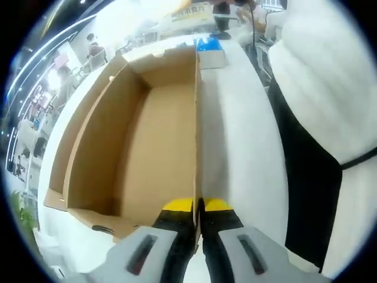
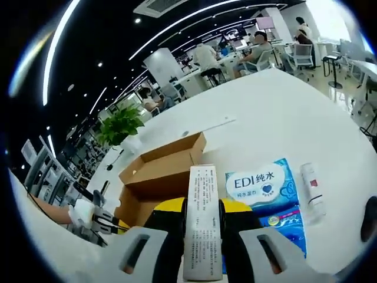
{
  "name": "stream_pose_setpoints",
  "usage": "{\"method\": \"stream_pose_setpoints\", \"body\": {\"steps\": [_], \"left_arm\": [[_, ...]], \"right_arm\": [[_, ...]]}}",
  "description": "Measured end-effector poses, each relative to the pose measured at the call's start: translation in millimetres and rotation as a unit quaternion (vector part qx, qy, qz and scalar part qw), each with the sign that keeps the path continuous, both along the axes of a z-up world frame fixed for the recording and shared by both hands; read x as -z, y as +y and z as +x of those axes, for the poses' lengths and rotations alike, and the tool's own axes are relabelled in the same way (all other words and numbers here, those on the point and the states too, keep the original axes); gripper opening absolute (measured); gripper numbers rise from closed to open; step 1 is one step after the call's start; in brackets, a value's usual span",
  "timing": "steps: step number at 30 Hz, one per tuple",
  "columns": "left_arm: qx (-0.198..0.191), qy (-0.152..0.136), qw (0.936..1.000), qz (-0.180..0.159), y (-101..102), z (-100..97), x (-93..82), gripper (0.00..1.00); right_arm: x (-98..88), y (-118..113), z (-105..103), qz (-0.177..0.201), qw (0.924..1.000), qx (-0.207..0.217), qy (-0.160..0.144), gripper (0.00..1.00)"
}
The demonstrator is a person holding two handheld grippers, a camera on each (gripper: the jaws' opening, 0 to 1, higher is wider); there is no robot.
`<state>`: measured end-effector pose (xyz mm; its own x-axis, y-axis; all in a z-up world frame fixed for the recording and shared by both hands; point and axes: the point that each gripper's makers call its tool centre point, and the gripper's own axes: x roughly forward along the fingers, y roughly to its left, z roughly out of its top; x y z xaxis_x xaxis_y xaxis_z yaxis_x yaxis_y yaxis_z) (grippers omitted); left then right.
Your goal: Operate the shoe box by opening the lid, removing the specified soft item, and placing it in the target area until the item is outside and the box remains undamaged.
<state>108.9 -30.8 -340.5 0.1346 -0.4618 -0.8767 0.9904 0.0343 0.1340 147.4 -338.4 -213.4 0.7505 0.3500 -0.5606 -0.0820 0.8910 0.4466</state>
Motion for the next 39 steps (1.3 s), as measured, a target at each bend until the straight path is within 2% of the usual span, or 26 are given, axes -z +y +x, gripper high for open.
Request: {"method": "stream_pose_setpoints", "body": {"steps": [7,15,17,18,24,32,39], "left_arm": [[0.0,-0.001,1.0,-0.001,-0.1,0.0,-0.1,0.02],[0.0,-0.002,1.0,-0.001,-0.1,0.3,0.0,0.02],[-0.001,-0.003,1.0,-0.001,-0.1,0.3,-0.1,0.03],[-0.001,-0.004,1.0,-0.001,-0.2,0.3,-0.1,0.03],[-0.002,-0.005,1.0,-0.001,-0.3,0.5,-0.2,0.03],[-0.002,-0.005,1.0,-0.001,-0.2,0.7,0.0,0.03],[-0.003,-0.006,1.0,-0.001,-0.1,0.5,-0.1,0.03]], "right_arm": [[1.0,-14.1,-0.4,-0.02,0.9998,0.008,0.003,0.2],[-7.3,-38.9,0.7,-0.041,0.9988,0.026,-0.003,0.2],[-10.7,-36.8,-0.8,-0.041,0.9988,0.027,-0.002,0.2],[-11.4,-38.4,-1.0,-0.05,0.998,0.038,-0.001,0.2],[-9.7,-41.4,-7.3,-0.109,0.9938,0.022,0.008,0.2],[-13.7,-48.1,-7.9,-0.12,0.9924,0.025,0.008,0.2],[-13.6,-61.6,-10.0,-0.153,0.9878,0.025,0.008,0.2]]}}
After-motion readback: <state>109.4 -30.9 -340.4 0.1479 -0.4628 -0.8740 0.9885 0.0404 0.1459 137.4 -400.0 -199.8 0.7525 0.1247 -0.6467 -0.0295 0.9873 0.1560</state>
